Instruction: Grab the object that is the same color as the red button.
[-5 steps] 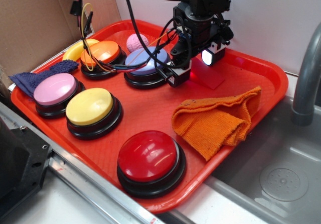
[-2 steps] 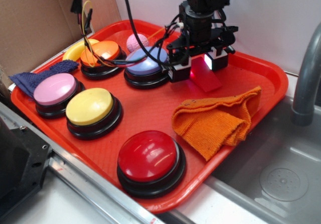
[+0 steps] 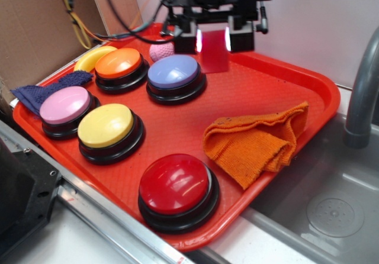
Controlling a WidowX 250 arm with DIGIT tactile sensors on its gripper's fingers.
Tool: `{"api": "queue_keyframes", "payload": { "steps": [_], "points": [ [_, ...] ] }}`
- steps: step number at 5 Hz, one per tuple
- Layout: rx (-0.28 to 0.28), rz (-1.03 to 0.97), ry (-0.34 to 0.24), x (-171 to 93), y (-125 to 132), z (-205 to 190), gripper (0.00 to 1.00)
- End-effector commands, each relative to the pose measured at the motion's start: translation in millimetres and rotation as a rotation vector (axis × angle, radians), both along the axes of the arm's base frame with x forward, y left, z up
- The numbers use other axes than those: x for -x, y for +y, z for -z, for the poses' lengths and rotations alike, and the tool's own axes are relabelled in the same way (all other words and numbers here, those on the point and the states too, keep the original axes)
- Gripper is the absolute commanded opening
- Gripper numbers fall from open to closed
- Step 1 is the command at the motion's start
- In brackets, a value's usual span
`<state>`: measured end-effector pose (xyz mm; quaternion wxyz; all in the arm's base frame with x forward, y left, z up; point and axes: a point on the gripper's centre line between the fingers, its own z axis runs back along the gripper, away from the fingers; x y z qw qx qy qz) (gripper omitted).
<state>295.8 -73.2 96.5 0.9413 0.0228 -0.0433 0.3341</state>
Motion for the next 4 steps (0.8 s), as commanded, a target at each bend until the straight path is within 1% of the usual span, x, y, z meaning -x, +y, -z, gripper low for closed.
{"api": "queue_keyframes", "payload": {
  "steps": [1, 2, 3, 4],
  "points": [
    [0.134, 0.315, -0.041, 20, 34, -92, 0.00],
    [0.139, 0.396, -0.066, 30, 41, -113, 0.00],
    [0.172, 0.438, -0.114, 39, 46, -128, 0.00],
    [0.175, 0.444, -0.158, 50, 41, -131, 0.00]
  ]
}}
